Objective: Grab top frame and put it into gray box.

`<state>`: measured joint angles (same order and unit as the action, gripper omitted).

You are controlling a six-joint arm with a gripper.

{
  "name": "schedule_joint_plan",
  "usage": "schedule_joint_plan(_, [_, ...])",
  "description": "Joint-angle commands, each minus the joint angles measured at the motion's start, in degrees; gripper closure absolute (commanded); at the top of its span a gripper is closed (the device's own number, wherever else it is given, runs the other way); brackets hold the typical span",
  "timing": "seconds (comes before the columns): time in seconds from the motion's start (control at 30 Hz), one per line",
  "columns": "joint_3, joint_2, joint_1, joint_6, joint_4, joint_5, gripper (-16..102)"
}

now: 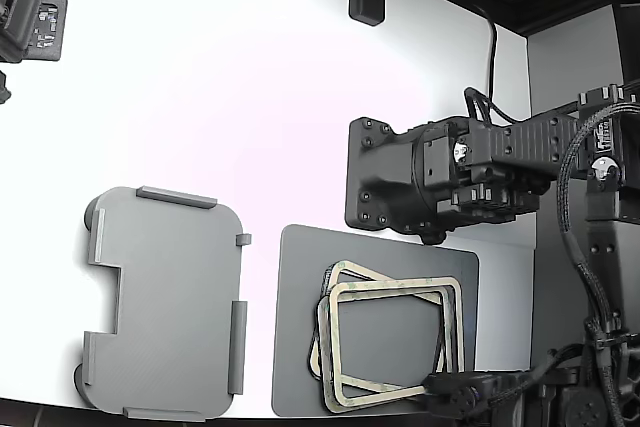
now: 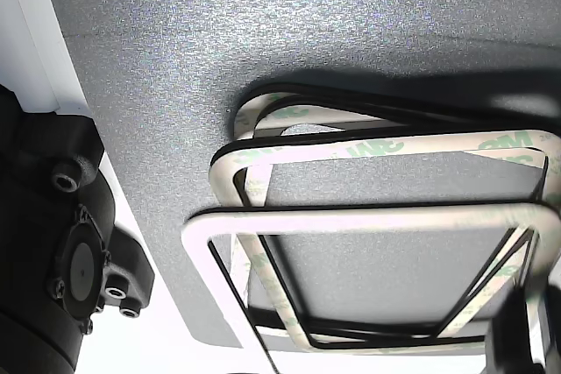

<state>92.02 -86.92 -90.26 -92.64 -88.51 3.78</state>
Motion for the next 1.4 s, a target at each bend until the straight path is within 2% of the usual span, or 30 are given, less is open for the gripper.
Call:
schedule_joint_plan(0.0, [-7.82,-0.79,2.46,5.98,-4.75,3.16,97])
schedule_joint_plan(0.33, [-17.40,-0.97,14.33,50.19,-6.33,15.12,97])
schedule_joint_plan(0.5, [-17.58,-4.31,17.84,69.35,-6.33,25.49,97])
schedule_joint_plan(0.7, [-15.21,-8.26,26.02,114.08,-6.42,33.75,97])
schedule_joint_plan(0.9, [-14.06,-10.99,36.65,172.71,-6.42,34.63,97])
schedule_joint_plan(0.97, [-13.18,-11.60,40.69,193.89,-6.24,30.41,98])
schedule_joint_plan(1.1, [-15.91,-8.09,48.78,196.00,-6.33,22.15,98])
schedule_joint_plan(1.2, [-14.85,-8.00,51.24,203.99,-6.33,20.92,98])
schedule_joint_plan(1.37, [-16.44,-3.96,54.93,209.71,-6.33,16.00,98])
